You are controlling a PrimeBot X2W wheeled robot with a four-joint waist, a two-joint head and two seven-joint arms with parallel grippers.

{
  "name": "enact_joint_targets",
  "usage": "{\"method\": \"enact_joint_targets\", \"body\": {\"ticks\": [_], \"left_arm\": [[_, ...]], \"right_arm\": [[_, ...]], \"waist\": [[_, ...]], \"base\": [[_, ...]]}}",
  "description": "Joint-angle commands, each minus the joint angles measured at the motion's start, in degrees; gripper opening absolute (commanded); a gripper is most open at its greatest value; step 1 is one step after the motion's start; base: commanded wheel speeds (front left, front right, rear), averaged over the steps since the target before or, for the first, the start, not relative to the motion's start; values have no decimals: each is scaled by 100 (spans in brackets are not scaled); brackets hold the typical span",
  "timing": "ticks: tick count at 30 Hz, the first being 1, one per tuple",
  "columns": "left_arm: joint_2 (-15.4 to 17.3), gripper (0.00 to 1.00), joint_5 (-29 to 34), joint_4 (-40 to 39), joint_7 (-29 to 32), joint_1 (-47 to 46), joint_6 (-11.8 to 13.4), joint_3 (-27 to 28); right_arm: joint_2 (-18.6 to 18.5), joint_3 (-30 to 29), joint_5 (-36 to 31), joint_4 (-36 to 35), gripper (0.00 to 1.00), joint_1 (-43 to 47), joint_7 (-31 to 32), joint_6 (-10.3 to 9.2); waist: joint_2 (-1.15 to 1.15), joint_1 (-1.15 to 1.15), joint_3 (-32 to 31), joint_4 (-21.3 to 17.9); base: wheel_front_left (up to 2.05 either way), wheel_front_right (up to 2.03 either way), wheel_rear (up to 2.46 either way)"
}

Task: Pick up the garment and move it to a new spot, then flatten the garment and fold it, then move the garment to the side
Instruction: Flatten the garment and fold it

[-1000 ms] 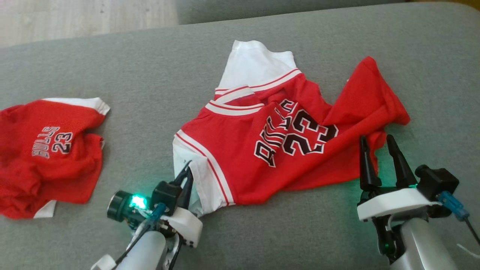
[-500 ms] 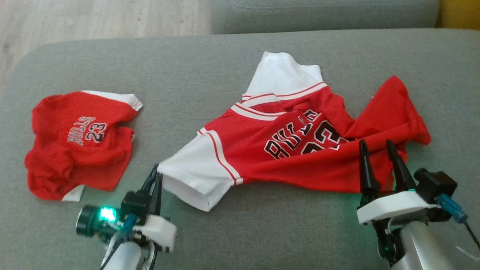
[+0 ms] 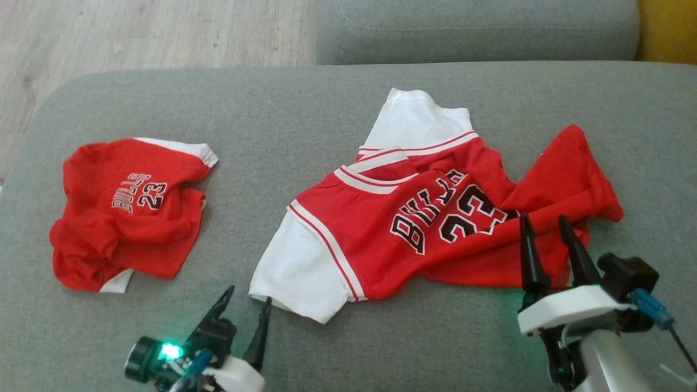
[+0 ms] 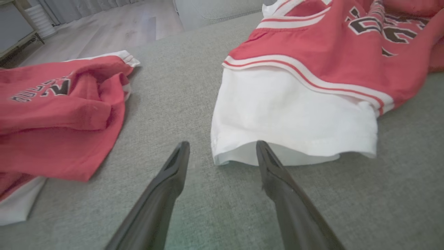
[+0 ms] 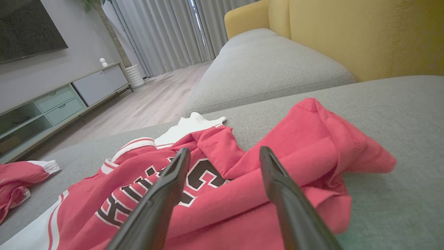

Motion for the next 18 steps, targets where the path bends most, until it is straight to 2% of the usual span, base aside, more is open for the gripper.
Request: {"method": "enact_joint_targets", "body": {"ticks": [1,5,11,15,18], "left_arm": [[147,100,-59,-236,-85,-108,83,276],[171,100,-250,-500,-352,-8,306,572],[-31,100,-659,-1079,-782,45,557,1061],[-254,100,-904,-1398,-901,81,538,1275],[-428,100,-1064,-1434,-927,166,374,1350]], "right_arm": [[-15,123,-30,-144,100,-23,-62,-4],[-15,93,-51,-185,100,0,-62,-4],[-15,64,-59,-305,100,66,-62,-4],[-15,66,-63,-359,100,126,-62,-4],[-15,84,-60,-391,100,140,-62,-4]], "waist": [[0,0,-40,-30],[0,0,-105,-101],[0,0,-168,-202],[0,0,-185,-253],[0,0,-145,-312]], "base": [[0,0,0],[0,0,0],[0,0,0],[0,0,0],[0,0,0]]}}
